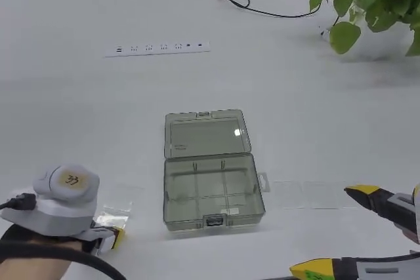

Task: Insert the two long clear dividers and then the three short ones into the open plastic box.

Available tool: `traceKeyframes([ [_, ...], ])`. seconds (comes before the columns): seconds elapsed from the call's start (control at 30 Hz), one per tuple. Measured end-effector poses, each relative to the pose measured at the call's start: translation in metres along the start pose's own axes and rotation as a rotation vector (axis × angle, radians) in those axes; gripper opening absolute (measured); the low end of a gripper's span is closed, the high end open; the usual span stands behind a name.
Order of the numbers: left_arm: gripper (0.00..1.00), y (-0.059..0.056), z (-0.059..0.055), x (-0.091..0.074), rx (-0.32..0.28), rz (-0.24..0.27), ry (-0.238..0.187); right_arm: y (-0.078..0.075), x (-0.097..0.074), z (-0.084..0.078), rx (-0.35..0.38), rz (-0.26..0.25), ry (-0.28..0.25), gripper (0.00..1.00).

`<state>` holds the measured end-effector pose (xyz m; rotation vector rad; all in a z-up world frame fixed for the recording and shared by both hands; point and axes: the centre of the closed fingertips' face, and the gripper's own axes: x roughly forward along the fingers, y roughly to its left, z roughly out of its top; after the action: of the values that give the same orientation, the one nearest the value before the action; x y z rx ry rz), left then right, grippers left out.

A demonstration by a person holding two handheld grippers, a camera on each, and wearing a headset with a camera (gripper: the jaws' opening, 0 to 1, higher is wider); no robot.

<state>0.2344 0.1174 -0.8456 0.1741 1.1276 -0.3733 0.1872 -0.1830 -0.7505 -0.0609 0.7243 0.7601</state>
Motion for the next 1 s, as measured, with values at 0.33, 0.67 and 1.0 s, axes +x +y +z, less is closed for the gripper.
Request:
traceKeyframes([
  [0.33, 0.30, -0.008, 0.031, -0.022, -0.097, -0.058, -0.140, 0.006, 0.008, 0.004, 0.040, 0.013, -0.024, 1.00],
  [0.67, 0.30, -0.016, 0.054, -0.042, -0.091, -0.085, -0.230, 0.008, 0.013, 0.009, 0.056, 0.015, -0.041, 1.00],
  [1.0, 0.30, -0.036, 0.067, -0.052, -0.065, -0.124, -0.284, 0.003, 0.018, 0.020, 0.139, 0.020, -0.093, 1.00],
])
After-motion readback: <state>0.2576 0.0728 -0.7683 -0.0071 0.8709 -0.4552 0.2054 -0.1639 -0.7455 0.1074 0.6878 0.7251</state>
